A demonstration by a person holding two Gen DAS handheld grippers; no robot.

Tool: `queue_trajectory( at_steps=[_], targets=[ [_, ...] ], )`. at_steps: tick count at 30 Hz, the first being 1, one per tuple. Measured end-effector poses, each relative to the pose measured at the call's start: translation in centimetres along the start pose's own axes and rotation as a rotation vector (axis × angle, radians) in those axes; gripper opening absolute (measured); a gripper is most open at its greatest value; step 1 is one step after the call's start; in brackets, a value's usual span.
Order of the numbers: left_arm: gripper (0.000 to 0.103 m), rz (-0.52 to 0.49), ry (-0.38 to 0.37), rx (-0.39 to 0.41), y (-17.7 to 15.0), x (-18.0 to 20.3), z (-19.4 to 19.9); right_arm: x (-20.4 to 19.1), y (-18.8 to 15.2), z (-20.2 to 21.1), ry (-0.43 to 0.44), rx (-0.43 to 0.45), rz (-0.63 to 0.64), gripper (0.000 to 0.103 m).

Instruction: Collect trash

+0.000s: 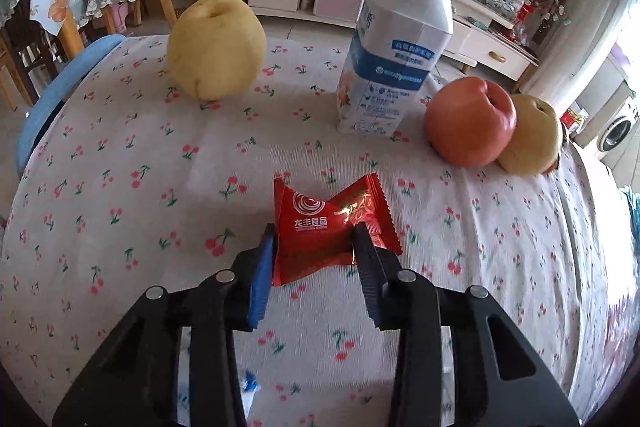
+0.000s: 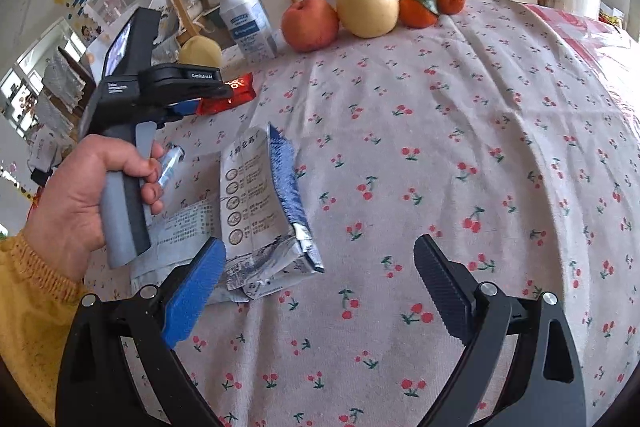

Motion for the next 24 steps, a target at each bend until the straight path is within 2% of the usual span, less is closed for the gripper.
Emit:
queue_trajectory(
  at_steps=[6, 14, 18, 20, 22, 23, 24],
  targets=[
    [0.039, -0.080, -0.031, -0.018, -2.2, 0.3, 1.5, -0.8, -0.3, -0.7, 0.012, -0.022, 0.040, 0.094],
    [0.039, -0.253, -0.096, -0.074, -7.7, 1.8, 5.0, 0.0, 0.0, -0.6, -0.014, -0.014, 0.026, 0.094],
    [0.040, -0.354, -0.157, -0.115, -10.2, 3.1, 6.8, 0.7, 0.1, -0.5, -0.028, -0.010, 0.012, 0.094],
    [0.045, -0.397, -0.169, -0.120, -11.1, 3.5, 7.6, 0.7, 0.1, -0.6, -0.027, -0.010, 0.011, 0.094],
    [0.048, -0.436, -0.149, -0.107, -11.7, 3.6, 8.5, 0.6, 0.1, -0.7, -0.028, -0.014, 0.016, 0.094],
    [0.053, -0.461, -0.135, -0.085, -12.0, 3.5, 9.1, 0.6, 0.1, -0.8, -0.027, -0.018, 0.018, 0.094],
    [0.066, -0.475, -0.130, -0.066, -12.2, 3.3, 9.7, 0.5, 0.0, -0.8, -0.027, -0.020, 0.020, 0.094]
  ],
)
Point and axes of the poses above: each gripper's, at about its wrist camera, not at the fingertips, and z roughly against the way its jaws point, x to its right, y to its top, the point moved 5 cm from there along -z, roughly the way its jaws point, and after that the axes turned 3 degrees about -z, right-handed, at the moved point
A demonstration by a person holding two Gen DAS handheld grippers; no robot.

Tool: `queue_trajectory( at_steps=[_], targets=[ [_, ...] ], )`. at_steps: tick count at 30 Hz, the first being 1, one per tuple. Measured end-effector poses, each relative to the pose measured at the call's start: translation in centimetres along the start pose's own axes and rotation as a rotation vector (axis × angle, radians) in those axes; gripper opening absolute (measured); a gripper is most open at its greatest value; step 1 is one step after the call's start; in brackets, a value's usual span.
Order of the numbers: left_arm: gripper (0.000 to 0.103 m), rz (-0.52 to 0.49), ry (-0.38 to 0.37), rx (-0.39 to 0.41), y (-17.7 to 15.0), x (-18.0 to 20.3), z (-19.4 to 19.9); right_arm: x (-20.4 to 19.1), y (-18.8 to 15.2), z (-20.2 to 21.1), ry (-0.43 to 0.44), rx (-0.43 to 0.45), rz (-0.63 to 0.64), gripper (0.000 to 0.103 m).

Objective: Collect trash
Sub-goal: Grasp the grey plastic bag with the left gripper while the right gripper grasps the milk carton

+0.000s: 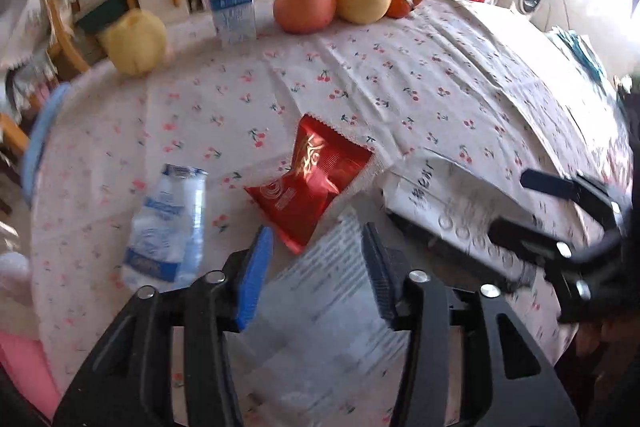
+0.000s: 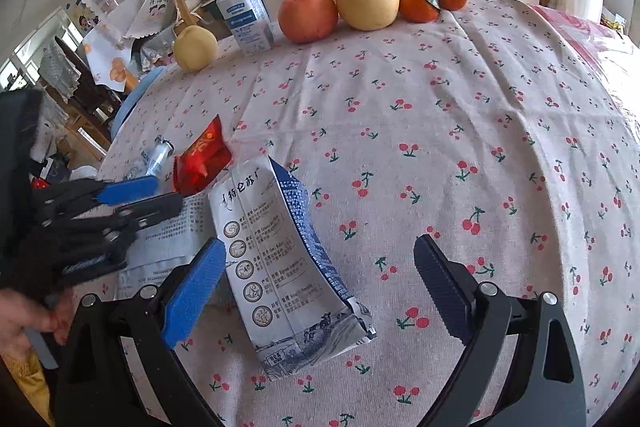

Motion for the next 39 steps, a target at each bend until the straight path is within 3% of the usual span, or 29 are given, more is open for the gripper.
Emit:
queue_trajectory(
  at_steps=[5, 10, 12, 18, 26, 36, 39],
  targets=[
    [0.079, -0.157, -0.013, 0.049, -2.1, 1.7, 1.9, -0.5, -0.3, -0.6, -0.013, -0.021, 0.032, 0.094],
    [0.084, -0.365, 0.007, -0.004, -4.0, 3.6, 0.4, -1.2, -0.6, -0.8, -0.017, -0.028, 0.071, 0.094],
    [0.088, -0.388, 0.004, -0.011, -4.3, 3.5, 0.1, -1.4, -0.8, -1.0, -0.024, -0.035, 0.084, 0.094],
    [0.096, -0.388, -0.035, -0.039, -4.4, 2.7, -0.8, -1.5, -1.1, -1.6, -0.031, -0.052, 0.094, 0.094],
    [0.097, -0.323, -0.046, -0.034, -4.6, 2.7, -1.2, -2.2, -1.4, -2.0, -0.051, -0.060, 0.139, 0.094],
    [0.086, -0.188, -0.002, 0.021, -5.7, 3.1, -0.1, -1.9, -1.4, -2.2, -0.111, -0.036, 0.170, 0.094],
    [0.082, -0.133, 0.003, 0.055, -6.4, 3.1, 0.5, -1.9, -1.6, -2.1, -0.083, -0.032, 0.164, 0.081]
  ],
)
Point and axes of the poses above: each gripper's, at about its wrist camera, not at the fingertips, and z roughly against the way its jaws point, x to its right, y to its top, the point moved 5 cm from there along -z, roughly the way its jaws point, and after that the axes turned 3 degrees about -z, right-handed, at the moved point
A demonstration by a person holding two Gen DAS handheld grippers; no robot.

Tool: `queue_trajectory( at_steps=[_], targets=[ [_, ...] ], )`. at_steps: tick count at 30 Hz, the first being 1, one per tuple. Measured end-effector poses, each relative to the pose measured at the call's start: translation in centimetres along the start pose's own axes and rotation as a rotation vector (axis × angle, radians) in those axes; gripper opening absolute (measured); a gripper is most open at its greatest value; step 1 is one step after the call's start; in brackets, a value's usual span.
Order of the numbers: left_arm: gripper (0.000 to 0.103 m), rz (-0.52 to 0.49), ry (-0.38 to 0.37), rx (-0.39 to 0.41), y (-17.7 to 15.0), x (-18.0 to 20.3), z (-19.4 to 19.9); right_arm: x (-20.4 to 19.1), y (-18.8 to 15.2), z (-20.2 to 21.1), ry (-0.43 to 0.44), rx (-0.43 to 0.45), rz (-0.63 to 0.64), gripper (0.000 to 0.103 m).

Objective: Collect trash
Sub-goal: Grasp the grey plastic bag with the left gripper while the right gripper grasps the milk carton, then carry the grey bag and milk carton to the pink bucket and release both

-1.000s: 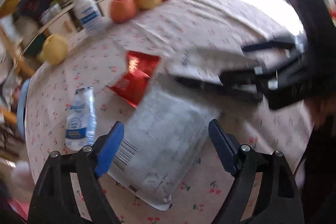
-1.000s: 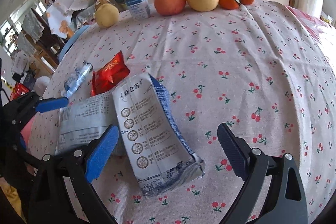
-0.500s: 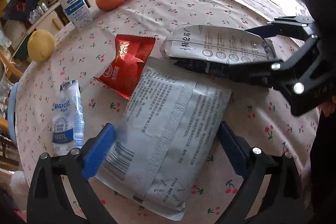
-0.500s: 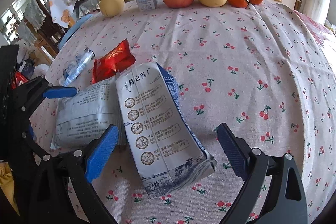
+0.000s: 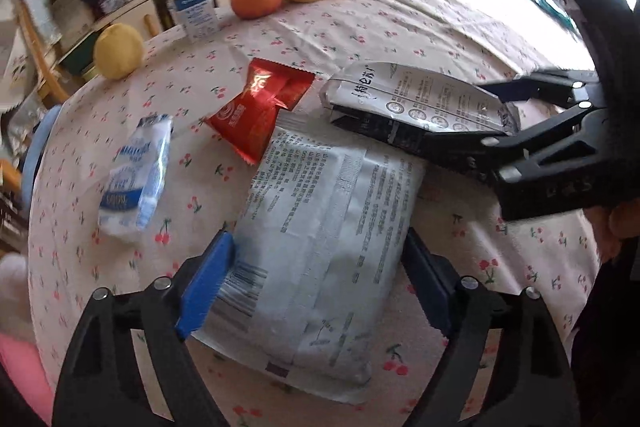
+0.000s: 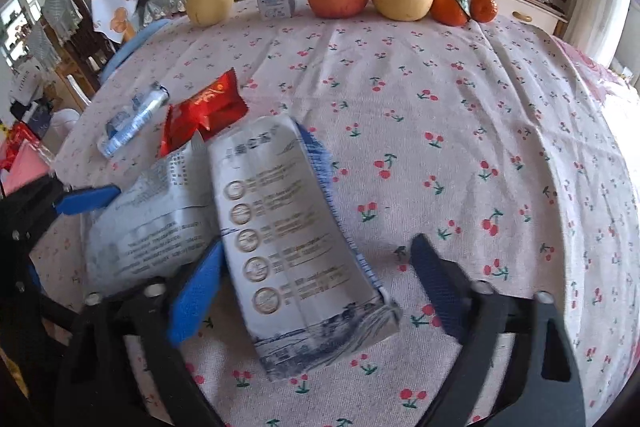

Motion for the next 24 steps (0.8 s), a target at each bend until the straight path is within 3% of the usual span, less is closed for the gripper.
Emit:
queue_trajectory(
  at_steps=[4, 7, 24],
  targets=[
    [0.080, 0.078, -0.022, 0.041, -0.8, -0.1, 0.9, -0.1, -0.2, 0.2, -0.017, 0.019, 0.016, 0.069],
    [0.079, 0.127, -0.040, 0.065, -1.5, -0.3, 1.7, -0.5, -0.4, 0.3, -0.045, 0.031, 0.042, 0.065],
    [0.067, 0.268, -0.135, 0.190, -3.6, -2.1, 4.3, -1.7, -1.7, 1.7, -0.004, 0.102, 0.013, 0.060]
  ],
)
Point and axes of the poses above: each gripper's, at about its wrist camera, not at the fingertips, and z roughly against the way its jaws point, x to its right, y to its top, the point moved 5 cm from there along -z, roughly the way its jaws point, and after that the axes turned 3 degrees about -z, right-handed, at the moved point
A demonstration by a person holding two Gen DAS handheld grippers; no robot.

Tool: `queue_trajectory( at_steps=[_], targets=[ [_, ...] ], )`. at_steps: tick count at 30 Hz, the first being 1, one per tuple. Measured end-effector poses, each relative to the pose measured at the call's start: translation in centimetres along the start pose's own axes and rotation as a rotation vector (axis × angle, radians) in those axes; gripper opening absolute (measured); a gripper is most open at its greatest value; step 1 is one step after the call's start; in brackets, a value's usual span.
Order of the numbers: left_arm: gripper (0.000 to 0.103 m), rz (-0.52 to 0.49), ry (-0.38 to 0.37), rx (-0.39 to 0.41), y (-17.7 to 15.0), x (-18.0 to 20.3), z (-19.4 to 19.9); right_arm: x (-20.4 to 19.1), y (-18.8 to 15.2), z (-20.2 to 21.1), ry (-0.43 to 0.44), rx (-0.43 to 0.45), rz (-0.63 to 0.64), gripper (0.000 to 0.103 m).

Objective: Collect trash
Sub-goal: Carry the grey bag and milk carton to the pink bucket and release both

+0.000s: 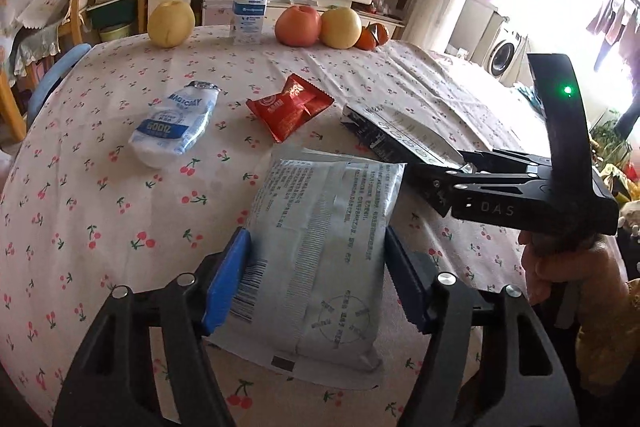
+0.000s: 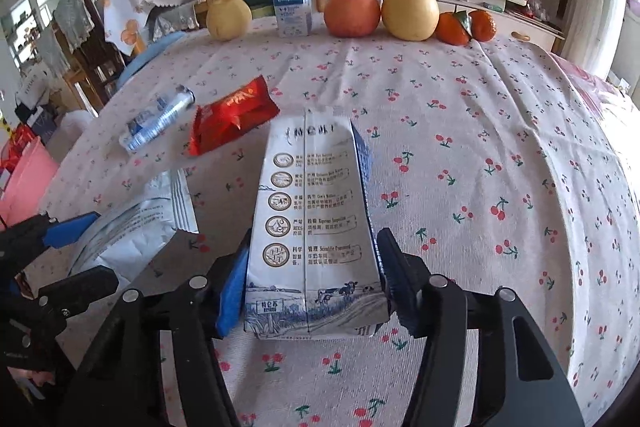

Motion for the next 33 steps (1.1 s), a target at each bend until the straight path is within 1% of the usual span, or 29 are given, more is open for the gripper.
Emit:
queue_trajectory(
  at_steps=[6, 8, 10, 14, 17, 20, 22, 23, 25, 26, 30, 33],
  targets=[
    [0.065, 0.045, -0.018, 0.019, 0.1, -1.1, 0.7, -0.4, -0.1, 1.1, 0.057, 0.009, -0.049, 0.060],
    [0.065, 0.038, -0.015, 0.015, 0.0, -1.2, 0.7, -1.0, -0.3, 1.1, 0.060, 0.003, -0.041, 0.060],
    [0.066, 0.013, 0.012, 0.003, -0.1, -1.1, 0.5, -1.8, -0.6, 1.2, 0.055, 0.002, -0.020, 0.059],
    [0.081, -0.080, 0.099, -0.062, -1.0, -0.7, -0.8, -2.9, -0.7, 1.5, 0.047, 0.012, 0.008, 0.059],
    [0.085, -0.124, 0.142, -0.074, -1.2, -0.5, -1.6, -3.3, -0.7, 1.9, 0.043, 0.023, 0.017, 0.059],
    [0.085, -0.134, 0.157, -0.077, -1.2, -0.4, -1.9, -3.3, -0.7, 2.2, 0.041, 0.029, 0.016, 0.059],
    [0.085, -0.171, 0.186, -0.085, -1.4, 0.1, -2.3, -3.4, -0.7, 2.3, 0.050, 0.030, 0.007, 0.059],
    [0.084, -0.181, 0.189, -0.078, -1.5, 0.4, -2.3, -3.4, -0.7, 2.3, 0.053, 0.031, 0.003, 0.059],
    [0.082, -0.170, 0.182, -0.075, -1.4, 0.5, -2.4, -3.5, -0.7, 2.5, 0.056, 0.034, -0.003, 0.059],
    [0.079, -0.167, 0.186, -0.072, -1.3, 0.5, -2.3, -3.5, -0.8, 2.6, 0.056, 0.036, -0.007, 0.059],
    [0.076, -0.135, 0.200, -0.049, -1.2, 0.4, -2.0, -3.5, -0.8, 3.0, 0.060, 0.041, -0.028, 0.059],
    [0.075, -0.099, 0.178, -0.040, -1.1, 0.1, -1.8, -3.3, -0.9, 3.4, 0.084, 0.038, -0.062, 0.059]
  ],
)
Point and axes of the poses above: each gripper's, at about its wrist camera, not at the fingertips, and z roughly against the way its jaws point, x to its right, y to its top, the point moved 5 cm from there along -z, roughly the way its jaws point, and after that the axes turned 3 degrees about -z, right-handed, at the moved point
